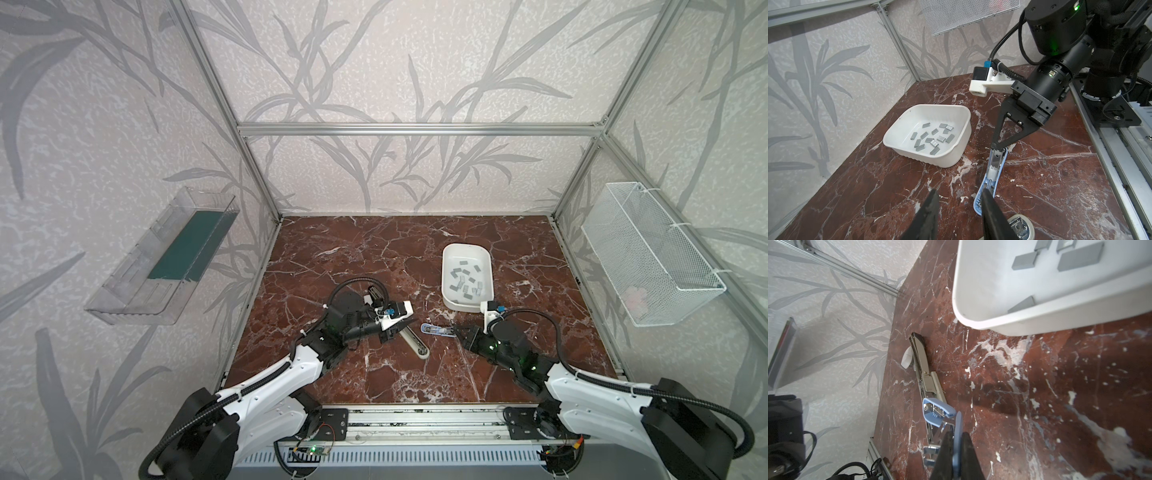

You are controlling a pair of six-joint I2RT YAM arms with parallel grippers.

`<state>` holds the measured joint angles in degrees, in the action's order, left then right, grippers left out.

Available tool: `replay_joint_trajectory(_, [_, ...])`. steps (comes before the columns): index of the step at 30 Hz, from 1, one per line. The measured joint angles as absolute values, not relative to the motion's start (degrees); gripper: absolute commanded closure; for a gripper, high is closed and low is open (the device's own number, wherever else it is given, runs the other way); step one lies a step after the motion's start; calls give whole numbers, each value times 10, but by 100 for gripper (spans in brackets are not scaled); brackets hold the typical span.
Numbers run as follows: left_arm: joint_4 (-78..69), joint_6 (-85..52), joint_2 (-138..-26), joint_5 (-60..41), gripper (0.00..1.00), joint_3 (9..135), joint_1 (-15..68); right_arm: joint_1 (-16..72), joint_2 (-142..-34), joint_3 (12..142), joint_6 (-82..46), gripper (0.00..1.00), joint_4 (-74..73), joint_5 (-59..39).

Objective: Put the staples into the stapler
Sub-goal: 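Lower the opened blue stapler onto the table near the tray and release it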

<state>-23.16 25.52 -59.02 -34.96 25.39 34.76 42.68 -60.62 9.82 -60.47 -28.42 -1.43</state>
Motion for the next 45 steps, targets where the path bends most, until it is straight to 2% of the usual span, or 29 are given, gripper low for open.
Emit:
replay_joint_trajectory(8, [-237,238,-598,-330,62,254,347,429,-714,100,-629,100,-353,7])
replay_joint_trajectory(9, [-237,238,-601,-332,62,254,347,429,-721,100,-631,97,-362,10])
replay_joint_trajectory(13, [-236,249,-617,-356,61,254,347,429,-723,100,-637,74,-360,25])
replay_joint_trajectory(16, [-230,263,-646,-383,61,257,349,429,-717,100,-639,68,-334,35])
replay_joint_trajectory(32, [-196,331,-825,-412,63,355,420,428,-696,90,-643,60,-288,57])
replay_joint_trajectory(45, [-174,429,-988,-417,63,456,477,422,-685,81,-637,59,-283,58])
